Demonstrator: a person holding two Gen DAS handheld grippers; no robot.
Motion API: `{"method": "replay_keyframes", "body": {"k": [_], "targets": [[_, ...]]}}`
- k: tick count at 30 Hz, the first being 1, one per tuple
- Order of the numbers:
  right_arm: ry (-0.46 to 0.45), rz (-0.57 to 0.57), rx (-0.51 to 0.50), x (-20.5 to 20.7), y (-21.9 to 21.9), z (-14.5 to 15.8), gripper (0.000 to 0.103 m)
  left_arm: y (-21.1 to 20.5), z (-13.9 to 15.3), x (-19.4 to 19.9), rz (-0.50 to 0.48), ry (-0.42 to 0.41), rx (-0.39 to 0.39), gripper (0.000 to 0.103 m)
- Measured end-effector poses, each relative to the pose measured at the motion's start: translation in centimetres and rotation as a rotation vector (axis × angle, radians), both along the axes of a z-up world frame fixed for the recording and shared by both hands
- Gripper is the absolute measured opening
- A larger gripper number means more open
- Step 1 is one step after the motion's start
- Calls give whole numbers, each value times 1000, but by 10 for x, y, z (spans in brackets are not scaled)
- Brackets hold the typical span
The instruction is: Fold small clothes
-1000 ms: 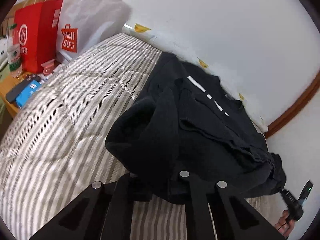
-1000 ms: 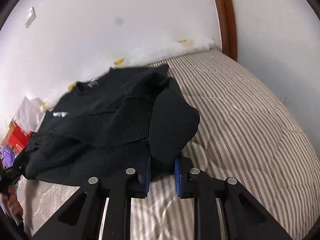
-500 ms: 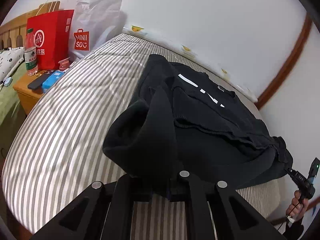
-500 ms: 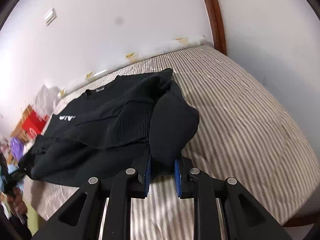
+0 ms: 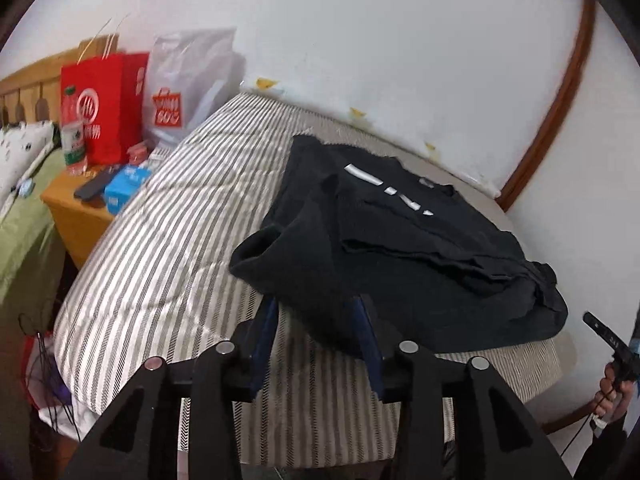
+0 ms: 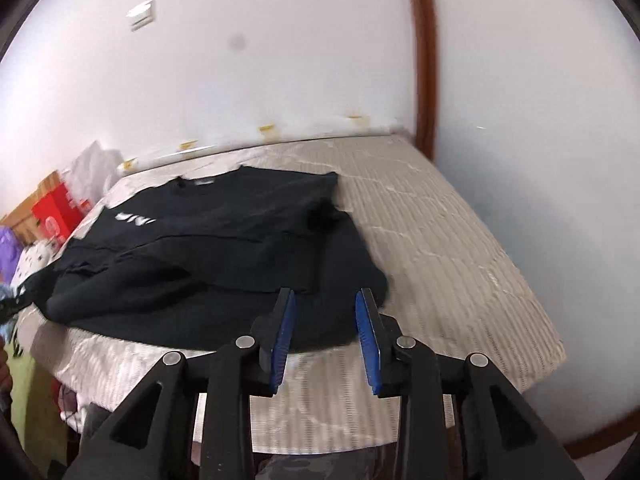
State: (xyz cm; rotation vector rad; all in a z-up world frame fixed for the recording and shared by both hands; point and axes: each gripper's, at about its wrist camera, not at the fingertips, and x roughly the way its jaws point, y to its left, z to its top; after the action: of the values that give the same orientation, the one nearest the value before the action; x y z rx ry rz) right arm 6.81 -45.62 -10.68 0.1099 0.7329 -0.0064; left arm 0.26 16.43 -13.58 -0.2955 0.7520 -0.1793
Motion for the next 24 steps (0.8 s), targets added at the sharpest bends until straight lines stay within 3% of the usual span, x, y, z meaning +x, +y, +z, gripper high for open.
{"method": "replay_keyframes", "body": {"k": [6,11,16,20,24], "targets": [[46,114,62,20,39,-19,32,-24,23,0,-75,-103,15,46],[97,142,77,40,64,-38,32,-48,8,31,-96,-18,66,47],[159,79,57,60,68,-55,31,-66,-29,64,-80,133,166,47],[124,70,42,74,67,-42,31,-77,-24,82,-87,109,193,47],[115,70,69,101,62,-34,31,-73,-18,109,-90,100,134,47]]}}
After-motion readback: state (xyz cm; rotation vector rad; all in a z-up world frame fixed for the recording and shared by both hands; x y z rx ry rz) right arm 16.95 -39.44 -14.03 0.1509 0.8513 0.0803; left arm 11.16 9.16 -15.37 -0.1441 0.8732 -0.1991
